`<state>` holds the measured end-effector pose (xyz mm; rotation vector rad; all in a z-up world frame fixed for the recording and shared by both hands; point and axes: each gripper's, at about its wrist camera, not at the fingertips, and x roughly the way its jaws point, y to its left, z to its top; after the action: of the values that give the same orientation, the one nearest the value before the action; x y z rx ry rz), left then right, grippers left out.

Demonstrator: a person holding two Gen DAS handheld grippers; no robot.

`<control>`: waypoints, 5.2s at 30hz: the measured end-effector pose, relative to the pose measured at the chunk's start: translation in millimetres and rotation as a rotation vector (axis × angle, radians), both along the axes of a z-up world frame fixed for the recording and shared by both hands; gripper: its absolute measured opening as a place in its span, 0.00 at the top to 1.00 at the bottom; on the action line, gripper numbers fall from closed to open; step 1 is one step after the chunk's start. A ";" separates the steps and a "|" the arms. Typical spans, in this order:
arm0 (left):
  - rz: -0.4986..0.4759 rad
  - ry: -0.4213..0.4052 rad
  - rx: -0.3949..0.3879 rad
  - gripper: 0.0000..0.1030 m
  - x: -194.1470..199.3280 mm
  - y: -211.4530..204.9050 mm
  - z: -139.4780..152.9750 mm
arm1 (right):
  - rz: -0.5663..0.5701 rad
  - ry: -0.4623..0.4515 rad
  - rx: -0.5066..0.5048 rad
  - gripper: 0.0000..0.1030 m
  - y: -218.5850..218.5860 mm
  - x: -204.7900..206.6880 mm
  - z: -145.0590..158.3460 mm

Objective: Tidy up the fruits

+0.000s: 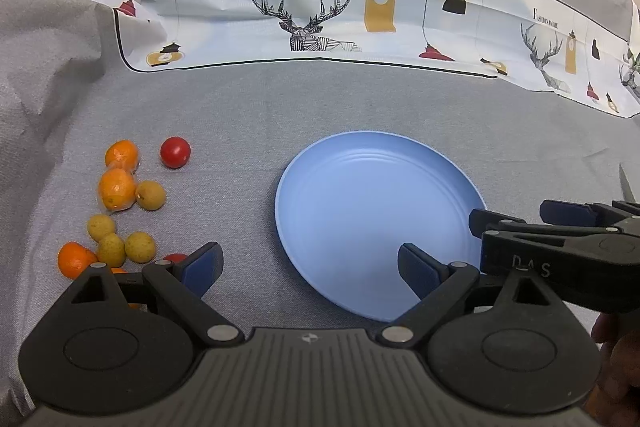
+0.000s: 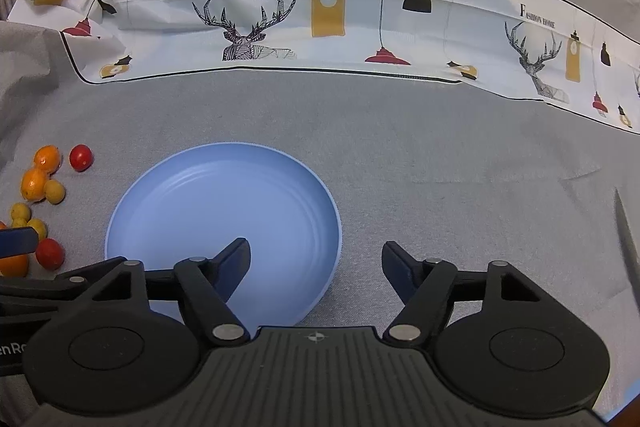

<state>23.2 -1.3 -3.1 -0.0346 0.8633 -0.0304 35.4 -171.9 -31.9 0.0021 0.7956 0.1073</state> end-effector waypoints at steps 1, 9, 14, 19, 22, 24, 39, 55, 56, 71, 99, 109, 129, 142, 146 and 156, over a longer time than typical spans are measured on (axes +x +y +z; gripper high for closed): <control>0.000 0.000 -0.001 0.06 0.0 0.1 0.0 | 0.001 0.002 -0.003 0.32 0.2 -0.1 0.1; -0.004 0.000 -0.004 0.07 0.2 0.6 0.1 | 0.011 0.000 -0.005 0.39 0.7 -0.3 0.0; -0.013 -0.009 0.009 0.30 -0.8 -1.1 -0.5 | 0.019 0.000 -0.003 0.68 1.9 0.1 -0.8; -0.042 -0.029 -0.007 0.79 -3.4 11.0 10.2 | 0.013 -0.033 0.069 0.80 10.4 -0.2 7.9; -0.092 -0.093 -0.002 0.82 -3.6 27.8 36.8 | 0.054 -0.071 0.130 0.79 26.1 -4.7 17.2; -0.115 -0.134 0.029 0.82 -0.2 45.8 56.6 | 0.114 -0.105 0.183 0.79 40.5 -9.8 24.6; 0.222 0.107 -0.099 0.79 31.7 170.2 18.4 | 0.427 -0.044 0.171 0.78 164.0 -17.4 10.0; 0.175 0.236 0.020 0.60 31.6 167.3 -3.3 | 0.426 0.117 0.108 0.63 189.4 -2.0 -32.5; 0.176 0.248 0.028 0.60 31.9 167.3 -5.0 | 0.425 0.119 0.100 0.63 190.3 -2.7 -33.3; 0.186 0.248 0.054 0.65 32.3 169.3 -2.7 | 0.419 0.067 0.114 0.69 176.9 -2.4 -18.9; -0.104 -0.003 -0.034 0.65 47.5 27.6 11.7 | 0.068 -0.085 0.163 0.69 25.9 20.3 8.8; -0.191 0.073 -0.071 0.65 53.6 6.6 -7.0 | 0.020 -0.032 0.151 0.69 7.7 25.7 -2.8; -0.245 0.118 -0.065 0.65 50.5 -3.4 -14.9 | 0.007 -0.014 0.133 0.69 7.1 27.9 -6.5; -0.246 0.122 -0.055 0.65 51.6 -4.7 -16.1 | 0.008 -0.012 0.131 0.69 8.6 27.7 -7.1; -0.245 0.119 -0.054 0.65 51.0 -4.8 -15.9 | 0.005 -0.011 0.129 0.69 8.2 27.7 -7.3; -0.241 0.109 -0.061 0.65 49.7 -4.1 -13.9 | 0.007 -0.014 0.127 0.69 10.2 26.6 -7.1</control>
<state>72.9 -5.4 -17.0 0.0106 0.9716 -0.2827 61.9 -161.6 -39.0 0.1188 0.7736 0.1637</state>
